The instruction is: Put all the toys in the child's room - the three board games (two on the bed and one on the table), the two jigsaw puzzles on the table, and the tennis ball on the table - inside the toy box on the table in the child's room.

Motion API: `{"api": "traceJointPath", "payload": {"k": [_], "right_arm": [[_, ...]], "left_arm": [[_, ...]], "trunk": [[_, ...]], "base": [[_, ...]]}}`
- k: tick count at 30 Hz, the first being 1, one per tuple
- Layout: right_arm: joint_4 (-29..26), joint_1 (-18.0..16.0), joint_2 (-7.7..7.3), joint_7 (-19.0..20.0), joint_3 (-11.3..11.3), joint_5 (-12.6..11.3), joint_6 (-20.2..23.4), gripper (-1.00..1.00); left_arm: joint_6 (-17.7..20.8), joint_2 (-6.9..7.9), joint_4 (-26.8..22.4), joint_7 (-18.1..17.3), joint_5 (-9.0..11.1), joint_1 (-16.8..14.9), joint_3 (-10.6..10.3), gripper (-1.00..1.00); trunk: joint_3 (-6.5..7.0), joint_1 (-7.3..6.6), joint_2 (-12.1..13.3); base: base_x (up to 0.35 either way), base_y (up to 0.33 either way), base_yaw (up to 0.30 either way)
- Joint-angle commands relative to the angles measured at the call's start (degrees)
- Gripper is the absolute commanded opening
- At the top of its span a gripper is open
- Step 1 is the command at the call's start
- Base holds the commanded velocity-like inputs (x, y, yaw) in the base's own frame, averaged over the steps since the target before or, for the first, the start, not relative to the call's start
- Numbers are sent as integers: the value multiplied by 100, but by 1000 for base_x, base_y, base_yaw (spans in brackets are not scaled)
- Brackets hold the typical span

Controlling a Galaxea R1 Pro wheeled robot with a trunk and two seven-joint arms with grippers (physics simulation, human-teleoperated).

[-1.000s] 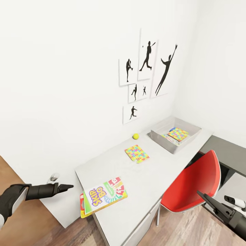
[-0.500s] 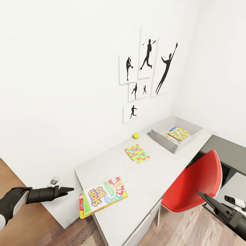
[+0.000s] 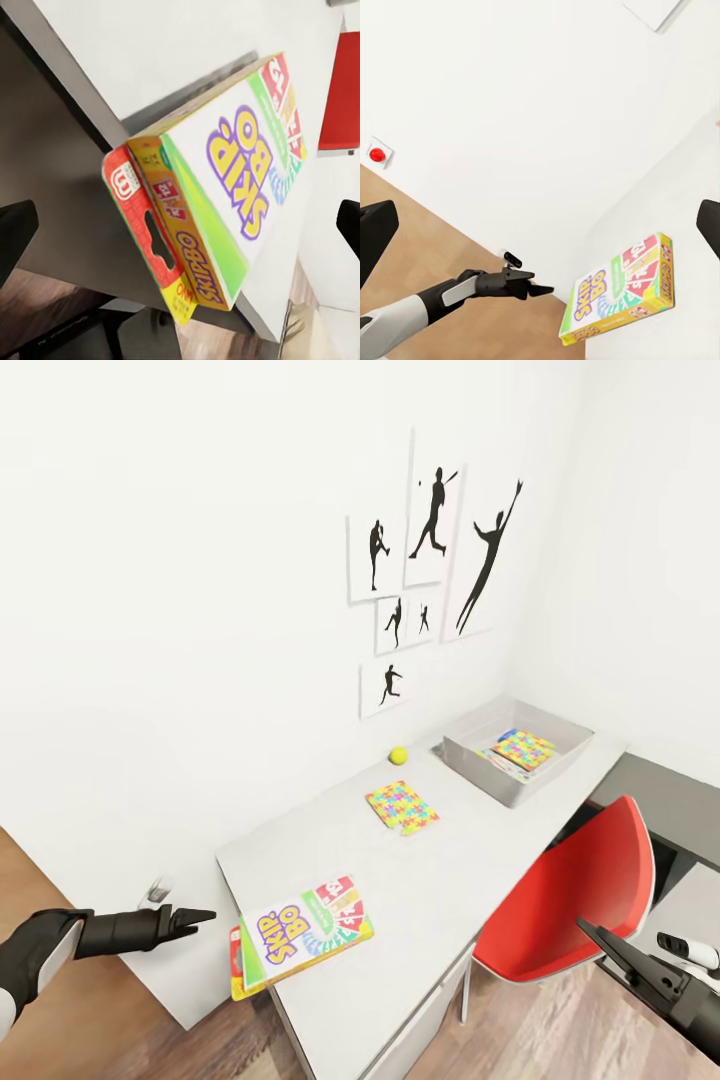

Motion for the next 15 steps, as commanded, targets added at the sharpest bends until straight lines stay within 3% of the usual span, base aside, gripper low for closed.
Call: {"api": "traceJointPath", "payload": {"k": [1,15], "right_arm": [[-3,1,-2,-9,1,-38,43,100],[-3,1,-2,-9,1,-38,40,100]], "left_arm": [[53,2,-1,-9,23,-3,-8,100],[162,3,94,-8,27,-4,-6,100]], "trunk": [[-25,24,-48],[-277,332,-609]], "base": [[0,0,0],[0,0,0]]}}
